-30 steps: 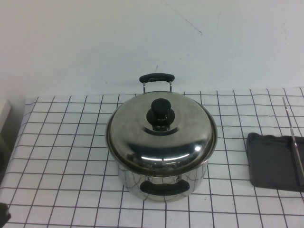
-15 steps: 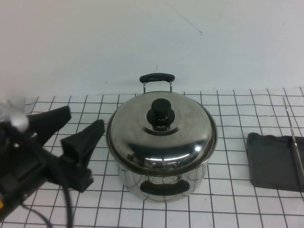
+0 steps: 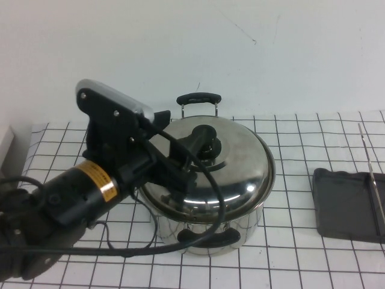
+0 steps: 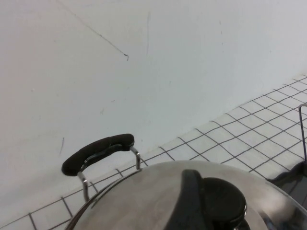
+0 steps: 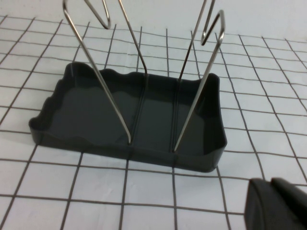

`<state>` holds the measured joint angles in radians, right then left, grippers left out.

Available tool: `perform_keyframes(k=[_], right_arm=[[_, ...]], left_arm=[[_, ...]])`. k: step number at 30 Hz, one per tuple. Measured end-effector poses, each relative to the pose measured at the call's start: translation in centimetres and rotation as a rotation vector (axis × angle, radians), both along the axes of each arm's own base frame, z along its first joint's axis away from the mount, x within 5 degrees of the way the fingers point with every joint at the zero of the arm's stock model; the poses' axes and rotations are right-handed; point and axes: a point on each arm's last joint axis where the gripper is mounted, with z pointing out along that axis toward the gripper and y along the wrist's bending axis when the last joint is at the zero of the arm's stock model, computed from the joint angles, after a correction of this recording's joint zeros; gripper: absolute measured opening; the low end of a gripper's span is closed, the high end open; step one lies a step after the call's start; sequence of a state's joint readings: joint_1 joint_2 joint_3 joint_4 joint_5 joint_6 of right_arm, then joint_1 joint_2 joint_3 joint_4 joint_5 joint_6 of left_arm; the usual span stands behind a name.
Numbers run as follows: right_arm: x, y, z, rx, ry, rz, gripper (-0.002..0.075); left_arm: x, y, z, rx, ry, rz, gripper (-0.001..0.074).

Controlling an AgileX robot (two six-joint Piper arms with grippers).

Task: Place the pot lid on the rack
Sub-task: Open the pot

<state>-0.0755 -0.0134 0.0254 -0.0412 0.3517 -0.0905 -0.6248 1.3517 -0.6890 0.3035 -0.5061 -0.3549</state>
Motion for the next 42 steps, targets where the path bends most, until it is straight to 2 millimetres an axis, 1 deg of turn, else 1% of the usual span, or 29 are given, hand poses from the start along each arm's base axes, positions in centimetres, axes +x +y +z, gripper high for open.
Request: perform_keyframes(k=[4,9,15,21,23,29,31,32,35,39,42], right_arm=[[0.0,0.0,0.0,0.000,0.000,0.000,-0.0002],[0.0,0.0,0.0,0.000,0.000,0.000,-0.0002],[0.0,0.0,0.0,0.000,0.000,0.000,-0.0002],[0.0,0.0,0.0,0.000,0.000,0.000,-0.0003],[0.0,0.0,0.0,0.000,0.000,0.000,-0.0002],[0.0,0.0,0.0,0.000,0.000,0.000,-0.0002],[0.0,0.0,0.0,0.000,0.000,0.000,-0.0002],[0.0,0.0,0.0,0.000,0.000,0.000,-0.0003],[0.0,0.0,0.0,0.000,0.000,0.000,-0.0002],[0.0,0.0,0.0,0.000,0.000,0.000,-0.0002],[0.0,0.0,0.0,0.000,0.000,0.000,-0.0002]], left_arm=[[1.2,-1.2,-1.0,-0.039,-0.015,-0.027,0.0491],[2.6,-2.2,-2.4,-0.061,-0.008,-0.018,0.0491],[3.9,-2.8,-3.9,-0.068,-0.046,0.011,0.0491],[4.5,-3.2,-5.6,-0.079,-0.012,0.016,0.0491],[4.7,-3.4,-5.9,-0.088,0.004,0.018,0.0491],[5.7,-4.0,-5.9,-0.131,0.027,0.021,0.0489],[5.8,-4.1,-6.1,-0.139,0.045,0.024,0.0472],[5.8,-4.1,-6.1,-0.136,0.054,0.026,0.0447],[5.7,-4.4,-6.2,-0.123,0.067,0.015,0.0321],[5.6,-4.4,-6.1,-0.116,0.071,0.005,0.0320],[5.4,-4.3,-5.6,-0.097,0.072,-0.002,0.0320]])
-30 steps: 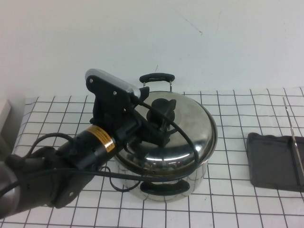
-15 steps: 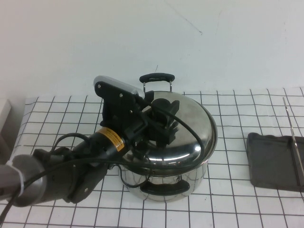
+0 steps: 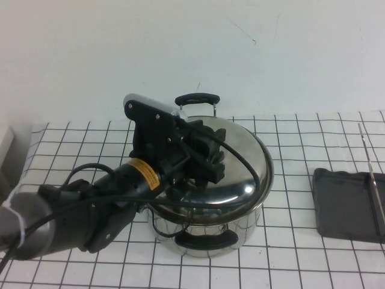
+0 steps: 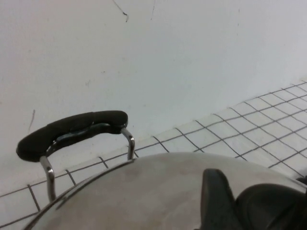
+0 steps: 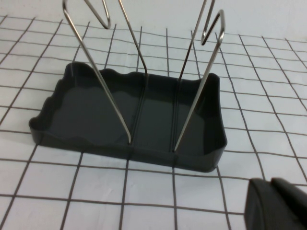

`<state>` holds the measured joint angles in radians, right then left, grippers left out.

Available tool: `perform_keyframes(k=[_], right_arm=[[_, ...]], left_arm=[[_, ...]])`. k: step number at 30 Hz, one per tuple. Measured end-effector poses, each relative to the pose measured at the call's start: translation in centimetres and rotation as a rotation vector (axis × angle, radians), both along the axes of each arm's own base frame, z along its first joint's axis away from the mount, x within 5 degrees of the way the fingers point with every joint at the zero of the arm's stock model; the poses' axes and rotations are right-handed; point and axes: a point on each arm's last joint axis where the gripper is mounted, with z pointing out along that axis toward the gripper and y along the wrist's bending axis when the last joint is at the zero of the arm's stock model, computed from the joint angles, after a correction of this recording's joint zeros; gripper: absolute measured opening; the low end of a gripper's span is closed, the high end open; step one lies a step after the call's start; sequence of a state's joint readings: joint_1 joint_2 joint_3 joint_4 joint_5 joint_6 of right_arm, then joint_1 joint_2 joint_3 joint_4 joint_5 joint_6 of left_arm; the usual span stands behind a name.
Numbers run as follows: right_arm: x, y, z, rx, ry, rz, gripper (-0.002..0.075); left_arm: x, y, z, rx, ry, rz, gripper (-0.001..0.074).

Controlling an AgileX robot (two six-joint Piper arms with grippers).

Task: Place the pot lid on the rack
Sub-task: Open the pot, then hand over the pot lid

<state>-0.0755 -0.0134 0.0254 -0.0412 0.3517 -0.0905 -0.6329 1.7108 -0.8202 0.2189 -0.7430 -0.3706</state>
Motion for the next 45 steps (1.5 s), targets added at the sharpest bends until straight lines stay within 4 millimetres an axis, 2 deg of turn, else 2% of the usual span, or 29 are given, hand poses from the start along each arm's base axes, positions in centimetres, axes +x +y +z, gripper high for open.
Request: perform_keyframes(k=[3,7,11,15,18,22,25,31,36,39,42,44,45], right_arm=[[0.0,0.0,0.0,0.000,0.000,0.000,-0.0002],[0.0,0.0,0.0,0.000,0.000,0.000,-0.0002],[0.0,0.0,0.0,0.000,0.000,0.000,-0.0002],[0.0,0.0,0.0,0.000,0.000,0.000,-0.0003],[0.0,0.0,0.0,0.000,0.000,0.000,-0.0002],[0.0,0.0,0.0,0.000,0.000,0.000,-0.0002],[0.0,0.0,0.0,0.000,0.000,0.000,-0.0003],[0.0,0.0,0.0,0.000,0.000,0.000,-0.0003],[0.0,0.1,0.0,0.019,-0.004,-0.001,-0.0002],[0.1,0.6,0.3,0.223,-0.049,-0.006,-0.0002],[0.3,1.5,1.1,0.696,-0.125,-0.028,-0.0002],[0.4,1.9,1.6,0.905,-0.150,-0.032,-0.0002],[0.4,2.0,1.7,0.955,-0.159,-0.033,-0.0003]], left_arm=[[-0.7,0.3,1.3,0.044,-0.019,-0.019,0.0320],[-2.5,1.3,6.4,0.042,-0.163,-0.062,0.0320],[-5.4,2.9,11.7,-0.020,-0.287,-0.093,0.0320],[-7.4,4.1,14.1,-0.112,-0.249,-0.123,0.0320],[-8.3,4.2,14.3,-0.182,-0.109,-0.172,0.0320],[-9.1,3.7,13.5,-0.178,0.038,-0.269,0.0320],[-9.5,3.0,12.7,-0.144,0.077,-0.375,0.0320],[-9.8,1.2,11.1,-0.190,0.140,-0.582,0.0320],[-9.7,0.4,10.4,-0.254,0.180,-0.676,0.0320],[-9.2,0.3,10.8,-0.361,0.211,-0.658,0.0320],[-8.6,0.5,11.5,-0.488,0.244,-0.606,0.0320],[-8.1,0.6,11.8,-0.565,0.262,-0.568,0.0320],[-7.8,0.7,12.0,-0.609,0.271,-0.550,0.0320]])
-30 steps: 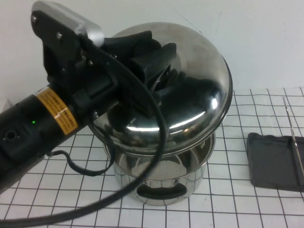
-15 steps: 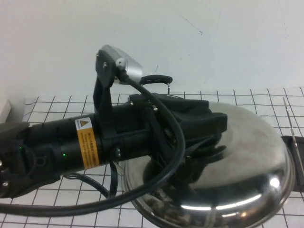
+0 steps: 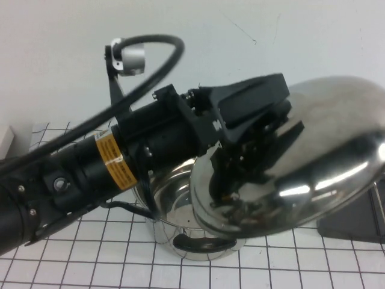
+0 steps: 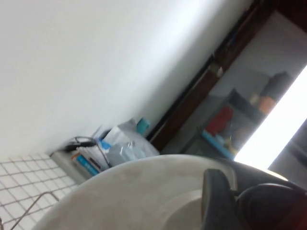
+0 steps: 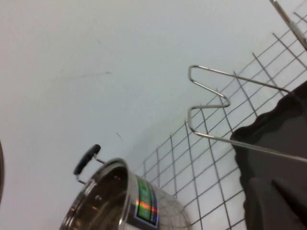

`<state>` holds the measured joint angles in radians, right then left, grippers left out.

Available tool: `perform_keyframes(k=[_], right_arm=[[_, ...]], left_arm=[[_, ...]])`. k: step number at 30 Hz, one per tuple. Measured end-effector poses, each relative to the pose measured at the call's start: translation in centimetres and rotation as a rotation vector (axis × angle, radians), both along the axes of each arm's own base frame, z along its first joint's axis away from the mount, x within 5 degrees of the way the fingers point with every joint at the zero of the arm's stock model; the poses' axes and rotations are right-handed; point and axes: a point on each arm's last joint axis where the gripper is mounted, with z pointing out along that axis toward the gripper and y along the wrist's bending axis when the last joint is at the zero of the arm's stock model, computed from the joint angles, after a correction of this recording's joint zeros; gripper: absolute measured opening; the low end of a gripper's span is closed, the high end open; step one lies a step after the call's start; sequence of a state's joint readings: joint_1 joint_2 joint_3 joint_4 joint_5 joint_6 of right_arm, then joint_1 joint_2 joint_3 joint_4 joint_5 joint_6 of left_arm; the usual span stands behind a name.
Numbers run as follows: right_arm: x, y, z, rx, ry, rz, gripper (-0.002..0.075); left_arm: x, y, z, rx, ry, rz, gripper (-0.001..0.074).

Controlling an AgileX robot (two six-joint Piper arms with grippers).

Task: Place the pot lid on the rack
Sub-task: Hand over the pot lid

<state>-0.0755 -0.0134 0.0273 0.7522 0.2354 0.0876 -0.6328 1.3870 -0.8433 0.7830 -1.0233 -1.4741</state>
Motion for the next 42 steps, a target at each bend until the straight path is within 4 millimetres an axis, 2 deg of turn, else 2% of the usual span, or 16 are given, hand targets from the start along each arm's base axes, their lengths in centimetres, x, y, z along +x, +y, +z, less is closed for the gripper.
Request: perform_keyframes(k=[3,7,13,15,19,21,23,27,31,35,42], right_arm=[[0.0,0.0,0.3,0.058,-0.021,-0.004,-0.0003],[0.0,0.1,0.4,0.089,-0.032,-0.003,-0.0003],[-0.2,1.3,0.2,0.109,-0.004,0.127,-0.0003],[-0.5,1.9,1.3,0.057,-0.075,0.205,-0.0003],[-1.1,2.3,6.0,-0.029,-0.339,0.257,-0.0001],[-1.1,2.3,7.8,-0.062,-0.391,0.262,0.0011],[-0.8,2.5,9.4,-0.085,-0.404,0.290,0.0055],[0.7,3.1,11.4,-0.087,-0.362,0.382,0.0233],[3.1,3.6,13.1,-0.062,-0.292,0.469,0.0421],[5.5,4.1,14.7,-0.032,-0.249,0.573,0.0477],[9.9,4.5,16.8,0.021,-0.192,0.691,0.0489]], left_arm=[[0.8,0.1,0.1,-0.093,0.068,0.032,0.0320],[2.2,-0.2,-0.8,-0.194,0.148,0.051,0.0320],[4.2,-1.5,-4.0,-0.218,0.333,0.086,0.0320],[4.3,-2.2,-5.0,-0.210,0.373,0.086,0.0320],[4.4,-3.3,-6.4,-0.215,0.439,0.097,0.0320],[4.5,-3.4,-6.7,-0.220,0.455,0.105,0.0320],[4.6,-3.5,-7.0,-0.217,0.459,0.114,0.0320],[4.7,-3.5,-7.1,-0.209,0.452,0.118,0.0320],[4.6,-3.6,-7.2,-0.195,0.435,0.113,0.0320],[4.5,-3.6,-7.2,-0.182,0.415,0.114,0.0320],[4.5,-3.7,-7.2,-0.174,0.400,0.116,0.0320]])
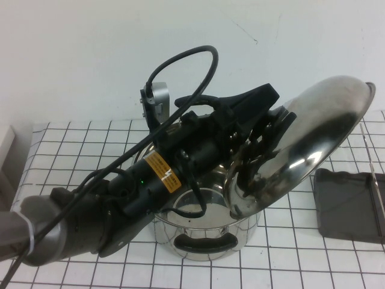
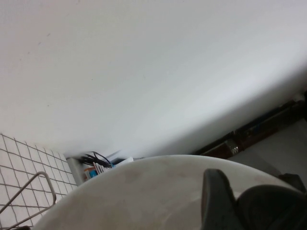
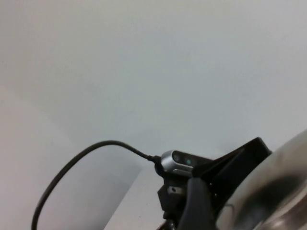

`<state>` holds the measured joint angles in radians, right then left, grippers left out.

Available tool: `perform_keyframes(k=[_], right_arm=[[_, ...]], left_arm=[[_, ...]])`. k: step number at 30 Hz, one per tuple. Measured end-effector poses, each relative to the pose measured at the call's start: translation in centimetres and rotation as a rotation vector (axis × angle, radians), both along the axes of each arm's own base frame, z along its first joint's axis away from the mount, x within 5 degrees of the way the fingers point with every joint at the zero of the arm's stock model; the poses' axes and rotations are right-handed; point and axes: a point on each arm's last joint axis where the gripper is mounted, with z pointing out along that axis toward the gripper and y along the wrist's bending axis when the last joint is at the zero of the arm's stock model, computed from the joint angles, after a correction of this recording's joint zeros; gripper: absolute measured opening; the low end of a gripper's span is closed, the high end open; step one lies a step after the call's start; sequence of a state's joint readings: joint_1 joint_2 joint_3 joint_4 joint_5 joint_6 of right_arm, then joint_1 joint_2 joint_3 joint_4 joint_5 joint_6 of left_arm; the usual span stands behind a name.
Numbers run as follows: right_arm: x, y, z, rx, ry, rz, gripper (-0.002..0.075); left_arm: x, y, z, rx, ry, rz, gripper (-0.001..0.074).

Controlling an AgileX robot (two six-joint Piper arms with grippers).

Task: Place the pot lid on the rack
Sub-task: Hand over the pot lid

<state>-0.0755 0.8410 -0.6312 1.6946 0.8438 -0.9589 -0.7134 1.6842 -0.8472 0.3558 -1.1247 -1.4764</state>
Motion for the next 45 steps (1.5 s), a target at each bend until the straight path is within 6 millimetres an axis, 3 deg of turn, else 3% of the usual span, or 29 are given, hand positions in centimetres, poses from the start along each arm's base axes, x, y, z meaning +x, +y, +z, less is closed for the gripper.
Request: perform_keyframes(k=[7,12,20,26,33,38,41,45], right_arm=[[3.5,0.1,-0.5,0.057,0.132,0.065,0.0489],[4.3,0.1,-1.2,0.085,0.198,0.080,0.0489],[5.5,0.9,-0.5,0.093,0.217,0.112,0.0470],[6.5,2.9,-1.1,0.090,0.269,0.195,0.0377],[6.8,4.0,-1.5,0.064,0.267,0.230,0.0125],[6.8,4.0,-1.3,0.042,0.243,0.231,0.0098],[6.9,4.1,-0.7,-0.001,0.182,0.242,0.0074],[7.1,4.1,0.3,-0.077,0.069,0.249,0.0069]], left_arm=[[0.0,0.0,0.0,0.003,-0.005,0.002,0.0320],[0.0,0.0,0.0,0.004,-0.008,0.003,0.0320],[0.0,0.0,0.1,0.010,-0.027,0.008,0.0320],[0.0,0.0,0.1,0.014,-0.033,0.006,0.0320],[-0.1,-0.1,0.0,0.031,-0.054,-0.002,0.0320],[-0.2,-0.1,0.0,0.065,-0.110,0.014,0.0320],[-0.2,-0.1,0.1,0.064,-0.119,0.013,0.0380],[0.1,0.4,0.2,0.079,-0.160,-0.003,0.0549]])
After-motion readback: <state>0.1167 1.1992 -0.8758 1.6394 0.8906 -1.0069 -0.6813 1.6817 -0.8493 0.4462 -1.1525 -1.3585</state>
